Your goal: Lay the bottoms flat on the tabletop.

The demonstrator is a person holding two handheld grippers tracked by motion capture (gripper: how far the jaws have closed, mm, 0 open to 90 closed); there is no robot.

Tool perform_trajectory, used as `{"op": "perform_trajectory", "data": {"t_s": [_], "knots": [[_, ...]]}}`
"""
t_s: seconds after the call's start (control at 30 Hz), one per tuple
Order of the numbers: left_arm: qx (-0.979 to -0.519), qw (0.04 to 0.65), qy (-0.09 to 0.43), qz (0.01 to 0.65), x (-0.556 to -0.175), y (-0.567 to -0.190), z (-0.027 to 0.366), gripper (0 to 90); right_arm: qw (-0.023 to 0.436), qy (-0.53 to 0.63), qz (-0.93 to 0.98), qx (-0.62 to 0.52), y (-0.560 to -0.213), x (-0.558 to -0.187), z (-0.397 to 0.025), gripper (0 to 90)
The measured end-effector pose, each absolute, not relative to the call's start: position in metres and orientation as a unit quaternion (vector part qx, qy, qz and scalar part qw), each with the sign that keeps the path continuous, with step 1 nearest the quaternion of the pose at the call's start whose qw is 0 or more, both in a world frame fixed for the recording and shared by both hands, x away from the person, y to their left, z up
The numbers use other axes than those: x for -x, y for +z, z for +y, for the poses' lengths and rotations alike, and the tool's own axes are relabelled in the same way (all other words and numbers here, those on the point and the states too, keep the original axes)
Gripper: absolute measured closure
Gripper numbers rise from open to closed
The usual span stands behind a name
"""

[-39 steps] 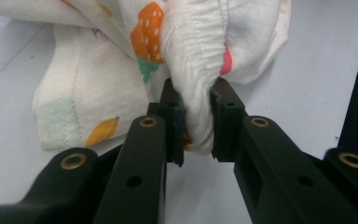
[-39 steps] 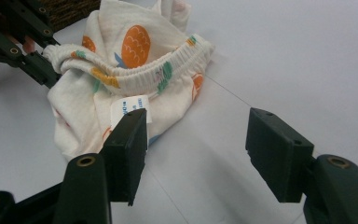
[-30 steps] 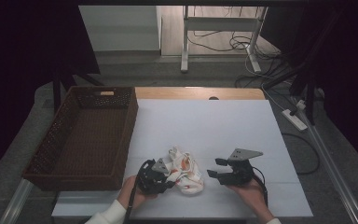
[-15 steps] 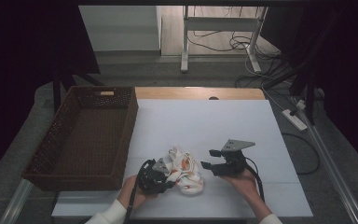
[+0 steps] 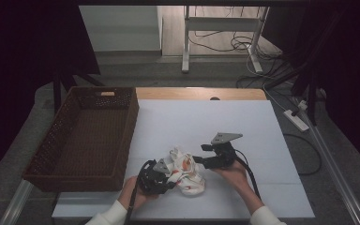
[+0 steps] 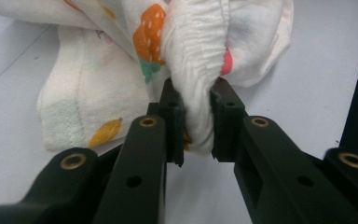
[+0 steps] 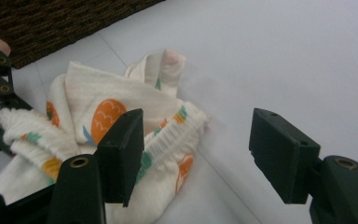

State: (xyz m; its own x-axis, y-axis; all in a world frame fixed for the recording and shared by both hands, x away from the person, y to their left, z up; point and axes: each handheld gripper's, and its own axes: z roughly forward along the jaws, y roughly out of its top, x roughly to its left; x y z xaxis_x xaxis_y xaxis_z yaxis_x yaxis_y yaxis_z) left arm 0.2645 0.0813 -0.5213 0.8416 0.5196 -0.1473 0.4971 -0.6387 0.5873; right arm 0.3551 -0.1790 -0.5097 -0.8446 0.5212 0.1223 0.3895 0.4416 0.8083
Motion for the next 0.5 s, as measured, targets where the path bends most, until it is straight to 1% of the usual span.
{"op": "perform_trajectory", "data": {"t_s": [0.33,0.5], "knots": [[-0.904,0.319,0.018,0.283,-0.264,-0.521,0.081,77.8,0.073,0.44,0.86,-0.249,-0.507,-0.362,-0.159,35.5],[-0.904,0.32,0.018,0.283,-0.264,-0.521,0.082,77.8,0.067,0.428,0.868,-0.244,-0.512,-0.371,-0.15,35.6]]}}
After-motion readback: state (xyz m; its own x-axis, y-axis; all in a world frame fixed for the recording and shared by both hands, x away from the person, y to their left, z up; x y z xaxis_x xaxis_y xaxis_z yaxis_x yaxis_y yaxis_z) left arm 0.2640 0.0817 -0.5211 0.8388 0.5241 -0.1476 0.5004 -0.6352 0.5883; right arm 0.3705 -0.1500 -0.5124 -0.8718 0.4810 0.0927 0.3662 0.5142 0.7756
